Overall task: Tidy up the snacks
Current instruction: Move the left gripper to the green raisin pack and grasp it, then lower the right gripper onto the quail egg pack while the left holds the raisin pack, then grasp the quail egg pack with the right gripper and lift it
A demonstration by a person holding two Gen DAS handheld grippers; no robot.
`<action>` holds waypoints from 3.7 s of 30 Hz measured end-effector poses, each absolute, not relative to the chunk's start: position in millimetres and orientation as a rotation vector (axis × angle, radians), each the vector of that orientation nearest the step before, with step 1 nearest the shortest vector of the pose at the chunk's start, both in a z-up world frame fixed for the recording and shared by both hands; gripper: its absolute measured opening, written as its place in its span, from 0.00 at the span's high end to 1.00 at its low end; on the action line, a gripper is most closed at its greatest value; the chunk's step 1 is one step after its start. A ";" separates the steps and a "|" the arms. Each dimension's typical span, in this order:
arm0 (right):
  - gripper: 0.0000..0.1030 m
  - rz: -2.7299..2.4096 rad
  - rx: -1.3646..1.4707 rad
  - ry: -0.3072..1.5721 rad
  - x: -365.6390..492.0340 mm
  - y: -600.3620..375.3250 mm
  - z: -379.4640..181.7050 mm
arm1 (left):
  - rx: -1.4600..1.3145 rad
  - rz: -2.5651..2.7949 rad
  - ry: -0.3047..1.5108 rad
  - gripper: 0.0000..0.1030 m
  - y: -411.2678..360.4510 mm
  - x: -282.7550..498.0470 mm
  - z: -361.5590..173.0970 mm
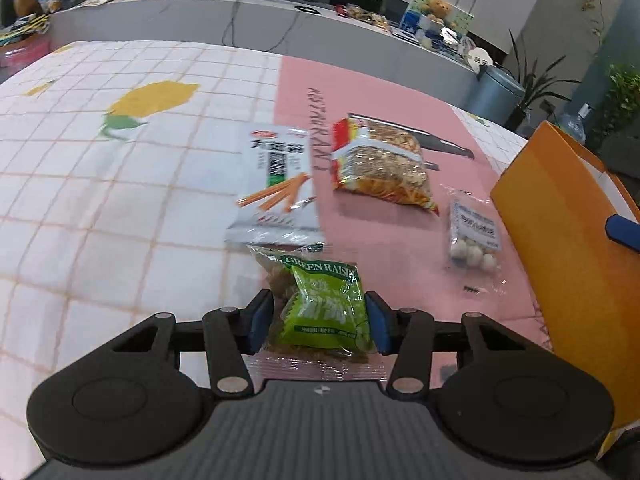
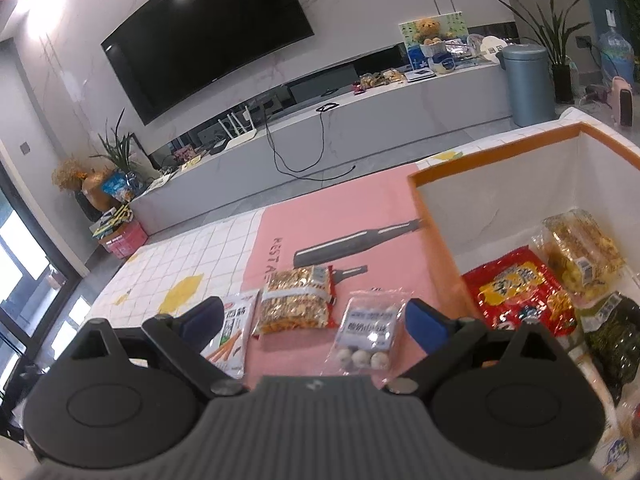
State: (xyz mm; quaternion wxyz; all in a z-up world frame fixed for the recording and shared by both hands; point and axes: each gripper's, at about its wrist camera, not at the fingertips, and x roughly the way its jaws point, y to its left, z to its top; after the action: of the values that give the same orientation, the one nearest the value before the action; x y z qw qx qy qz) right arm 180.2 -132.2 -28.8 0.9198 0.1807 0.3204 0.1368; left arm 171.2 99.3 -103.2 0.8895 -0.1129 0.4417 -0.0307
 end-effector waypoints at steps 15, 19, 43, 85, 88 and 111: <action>0.08 0.123 0.088 0.714 190.8 -76.7 -94.4 | -0.228 -0.085 0.879 0.45 110.5 172.5 -106.3; 0.09 0.100 0.100 0.761 207.1 -75.2 -109.9 | -0.222 -0.085 0.870 0.45 109.6 175.0 -107.1; 0.03 -0.004 0.043 0.693 243.9 -55.3 -139.6 | -0.190 -0.097 0.858 0.45 108.2 173.5 -107.9; 0.45 0.064 -0.054 0.635 196.9 -45.6 -135.8 | -0.135 -0.010 0.833 0.46 84.9 147.5 -106.7; 0.45 0.074 -0.060 0.633 188.1 -43.3 -135.9 | -0.129 -0.006 0.835 0.47 80.7 142.7 -106.2; 0.46 0.210 0.024 0.570 140.2 -45.0 -88.0 | -0.257 0.090 0.746 0.47 86.7 79.3 -58.9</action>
State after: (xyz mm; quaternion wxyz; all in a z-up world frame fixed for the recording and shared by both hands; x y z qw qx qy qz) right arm 140.2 -45.0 -88.0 0.9541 0.0120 0.2808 0.1033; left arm 79.3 86.7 -58.9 0.9222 -0.1252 0.3633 0.0439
